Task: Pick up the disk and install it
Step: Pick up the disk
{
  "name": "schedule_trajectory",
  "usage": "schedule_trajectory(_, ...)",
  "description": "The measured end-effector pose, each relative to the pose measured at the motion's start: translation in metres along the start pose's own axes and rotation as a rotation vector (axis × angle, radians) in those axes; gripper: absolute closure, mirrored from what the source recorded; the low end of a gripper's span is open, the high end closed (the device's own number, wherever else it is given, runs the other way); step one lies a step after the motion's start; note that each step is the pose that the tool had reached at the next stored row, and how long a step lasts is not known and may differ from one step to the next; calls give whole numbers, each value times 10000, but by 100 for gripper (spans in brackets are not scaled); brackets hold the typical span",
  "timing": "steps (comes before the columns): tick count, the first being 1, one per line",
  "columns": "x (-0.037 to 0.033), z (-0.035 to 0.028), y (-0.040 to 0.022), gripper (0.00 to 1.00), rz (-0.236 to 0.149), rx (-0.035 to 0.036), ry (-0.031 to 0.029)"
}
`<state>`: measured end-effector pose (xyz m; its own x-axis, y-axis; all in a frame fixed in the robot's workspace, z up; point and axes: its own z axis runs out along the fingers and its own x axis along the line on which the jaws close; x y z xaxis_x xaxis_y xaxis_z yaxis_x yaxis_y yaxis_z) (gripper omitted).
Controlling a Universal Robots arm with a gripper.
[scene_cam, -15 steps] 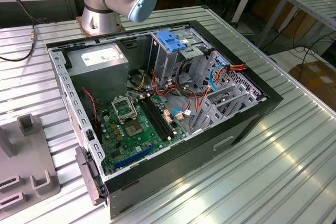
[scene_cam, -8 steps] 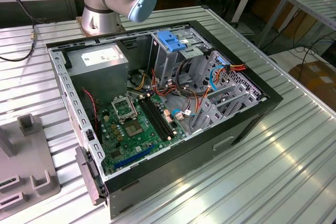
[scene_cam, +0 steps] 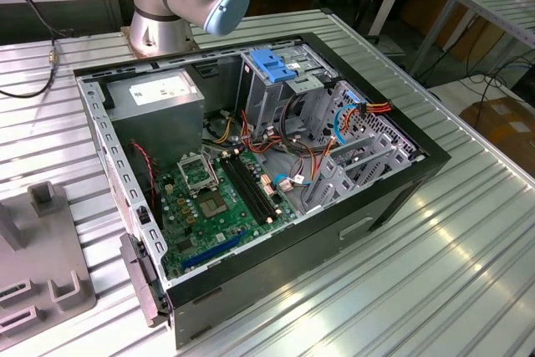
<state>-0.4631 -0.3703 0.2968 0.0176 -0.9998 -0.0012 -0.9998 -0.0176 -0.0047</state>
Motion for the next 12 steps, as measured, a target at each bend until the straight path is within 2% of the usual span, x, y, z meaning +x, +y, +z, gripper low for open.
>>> schedule_trajectory(7, 0, 2, 0, 51, 0, 0, 0)
schedule_trajectory(8, 0, 2, 0, 53, 0, 0, 0)
schedule_trajectory(9, 0, 3, 0, 60, 0, 0, 0)
schedule_trajectory(12, 0, 4, 0, 62, 0, 1, 0)
